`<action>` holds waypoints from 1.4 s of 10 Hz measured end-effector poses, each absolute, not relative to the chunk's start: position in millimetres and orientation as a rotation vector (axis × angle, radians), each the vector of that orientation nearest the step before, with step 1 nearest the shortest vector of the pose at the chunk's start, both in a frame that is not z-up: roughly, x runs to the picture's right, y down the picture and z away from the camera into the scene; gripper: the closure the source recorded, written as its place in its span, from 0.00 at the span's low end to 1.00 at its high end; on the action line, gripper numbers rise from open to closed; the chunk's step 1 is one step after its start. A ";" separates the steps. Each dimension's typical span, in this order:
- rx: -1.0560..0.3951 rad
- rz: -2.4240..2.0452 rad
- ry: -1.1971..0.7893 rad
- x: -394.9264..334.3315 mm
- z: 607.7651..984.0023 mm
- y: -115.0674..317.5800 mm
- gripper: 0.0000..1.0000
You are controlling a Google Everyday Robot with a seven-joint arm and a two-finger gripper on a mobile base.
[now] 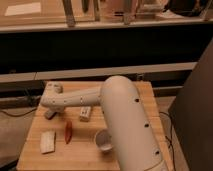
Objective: Push the eraser across the table
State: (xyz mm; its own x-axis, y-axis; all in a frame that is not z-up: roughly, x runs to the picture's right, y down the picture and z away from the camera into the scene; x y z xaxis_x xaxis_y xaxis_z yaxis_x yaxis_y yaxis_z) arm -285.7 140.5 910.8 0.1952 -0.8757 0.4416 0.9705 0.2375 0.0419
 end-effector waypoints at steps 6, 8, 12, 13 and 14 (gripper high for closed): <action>-0.270 -1.335 -0.422 -286.0 911.8 142.9 0.96; -0.269 -1.344 -0.425 -286.3 912.1 143.5 0.96; -0.270 -1.344 -0.425 -286.1 912.0 143.8 0.96; -0.270 -1.350 -0.426 -286.5 911.8 144.0 0.96; -0.269 -1.362 -0.428 -286.7 911.9 144.2 0.96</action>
State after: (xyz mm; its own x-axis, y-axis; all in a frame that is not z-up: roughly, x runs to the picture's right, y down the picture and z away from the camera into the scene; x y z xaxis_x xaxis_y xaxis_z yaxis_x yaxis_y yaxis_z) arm -286.7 144.2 911.9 0.1479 -0.8829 0.4456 0.9791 0.1943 0.0601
